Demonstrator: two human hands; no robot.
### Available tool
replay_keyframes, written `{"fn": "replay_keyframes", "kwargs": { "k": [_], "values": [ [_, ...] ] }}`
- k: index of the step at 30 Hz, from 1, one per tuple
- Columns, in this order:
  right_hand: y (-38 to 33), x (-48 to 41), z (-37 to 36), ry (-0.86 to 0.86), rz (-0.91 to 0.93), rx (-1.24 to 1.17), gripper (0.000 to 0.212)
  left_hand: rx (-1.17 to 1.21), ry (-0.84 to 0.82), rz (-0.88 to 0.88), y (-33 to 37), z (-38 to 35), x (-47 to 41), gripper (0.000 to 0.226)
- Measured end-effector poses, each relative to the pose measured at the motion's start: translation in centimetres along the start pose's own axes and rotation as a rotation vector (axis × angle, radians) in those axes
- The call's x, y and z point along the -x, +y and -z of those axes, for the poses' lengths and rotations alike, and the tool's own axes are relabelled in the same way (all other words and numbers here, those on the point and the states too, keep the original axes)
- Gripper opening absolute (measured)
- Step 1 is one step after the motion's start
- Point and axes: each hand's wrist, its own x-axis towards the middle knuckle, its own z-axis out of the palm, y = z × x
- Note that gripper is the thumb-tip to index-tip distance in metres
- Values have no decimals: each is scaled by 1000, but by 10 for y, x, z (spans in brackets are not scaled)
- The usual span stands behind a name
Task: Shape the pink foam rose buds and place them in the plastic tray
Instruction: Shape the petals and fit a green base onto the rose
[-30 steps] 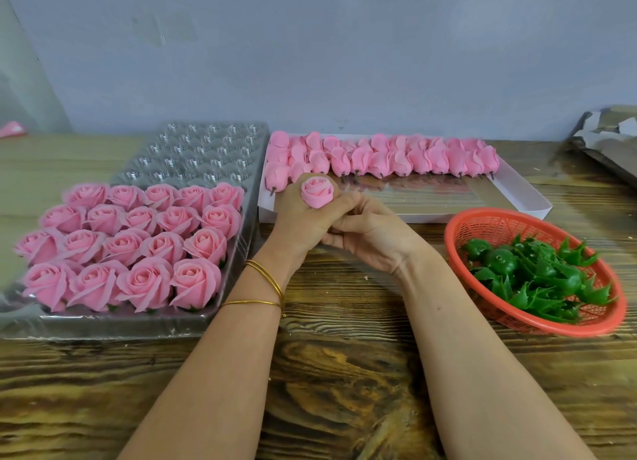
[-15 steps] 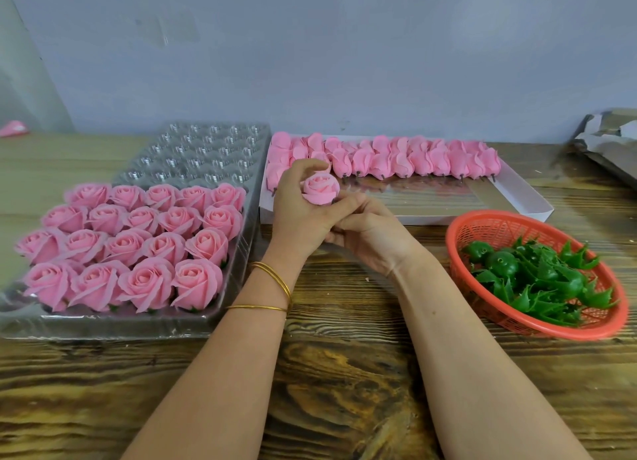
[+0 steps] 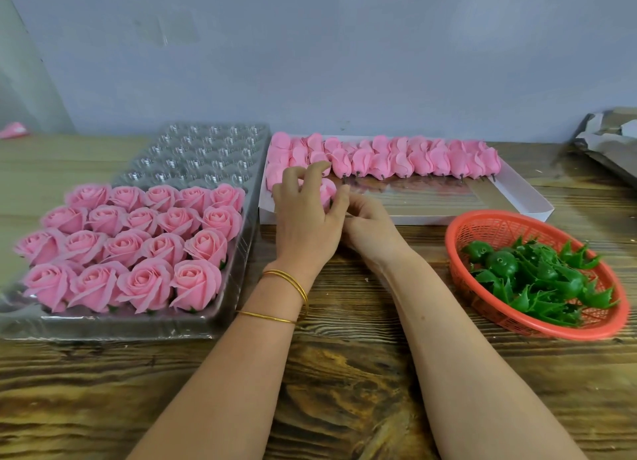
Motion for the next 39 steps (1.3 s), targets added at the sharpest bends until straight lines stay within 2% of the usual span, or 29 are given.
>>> {"fn": "replay_keyframes", "kwargs": {
  "k": [5,13,25,30,39],
  "values": [
    [5,-3,-1,-8,14,90,29,-83,-29,24,1,2,0,41],
    [8,-4,-2,-44,74,184,48,-152,-62,35,3,4,-1,27],
    [5,-3,-2,2,86,215,37,-218,-115,72,2,5,-3,27],
    [9,-6,-1,66,12,127,34,-221,-130,59,2,5,-4,27],
    [3,-4,1,53,-83,2,39,-226,-149,64,3,5,-6,26]
  ]
}}
